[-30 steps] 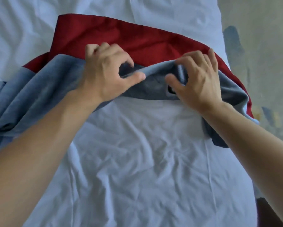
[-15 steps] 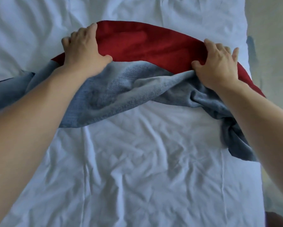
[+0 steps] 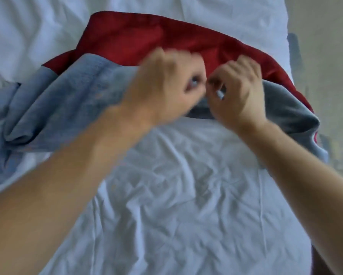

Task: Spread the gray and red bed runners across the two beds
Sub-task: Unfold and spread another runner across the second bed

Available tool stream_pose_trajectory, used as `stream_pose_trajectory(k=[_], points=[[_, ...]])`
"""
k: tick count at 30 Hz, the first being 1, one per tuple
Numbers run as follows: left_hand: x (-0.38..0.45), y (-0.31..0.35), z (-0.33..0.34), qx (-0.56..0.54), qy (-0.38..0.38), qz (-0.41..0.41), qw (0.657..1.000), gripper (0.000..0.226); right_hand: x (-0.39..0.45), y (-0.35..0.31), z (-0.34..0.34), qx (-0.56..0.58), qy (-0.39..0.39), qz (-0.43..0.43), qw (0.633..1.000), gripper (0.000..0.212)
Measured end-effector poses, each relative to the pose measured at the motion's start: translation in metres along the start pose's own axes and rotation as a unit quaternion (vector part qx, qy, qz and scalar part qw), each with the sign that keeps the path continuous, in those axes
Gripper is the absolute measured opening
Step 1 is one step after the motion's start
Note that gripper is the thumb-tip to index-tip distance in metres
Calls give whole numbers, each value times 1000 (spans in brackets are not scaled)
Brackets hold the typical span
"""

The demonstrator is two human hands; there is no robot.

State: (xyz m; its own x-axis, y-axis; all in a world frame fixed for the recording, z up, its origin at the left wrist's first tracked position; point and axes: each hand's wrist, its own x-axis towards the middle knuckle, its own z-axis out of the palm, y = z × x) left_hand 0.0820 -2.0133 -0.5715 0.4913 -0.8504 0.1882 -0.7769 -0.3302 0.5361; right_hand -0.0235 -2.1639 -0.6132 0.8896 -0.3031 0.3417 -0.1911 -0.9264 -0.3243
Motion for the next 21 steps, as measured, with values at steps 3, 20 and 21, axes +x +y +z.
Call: stream_pose_trajectory(k=[3, 20, 21], points=[[-41, 24, 38, 15, -135, -49, 990, 10, -53, -13, -8, 3, -22, 7, 1000, 17], [3, -16, 65, 138, -70, -52, 987, 19, -66, 67, -28, -126, -108, 170, 971, 18], [4, -15, 56, 85, -95, -51, 991, 16, -65, 66, -36, -111, -110, 167, 973, 17]])
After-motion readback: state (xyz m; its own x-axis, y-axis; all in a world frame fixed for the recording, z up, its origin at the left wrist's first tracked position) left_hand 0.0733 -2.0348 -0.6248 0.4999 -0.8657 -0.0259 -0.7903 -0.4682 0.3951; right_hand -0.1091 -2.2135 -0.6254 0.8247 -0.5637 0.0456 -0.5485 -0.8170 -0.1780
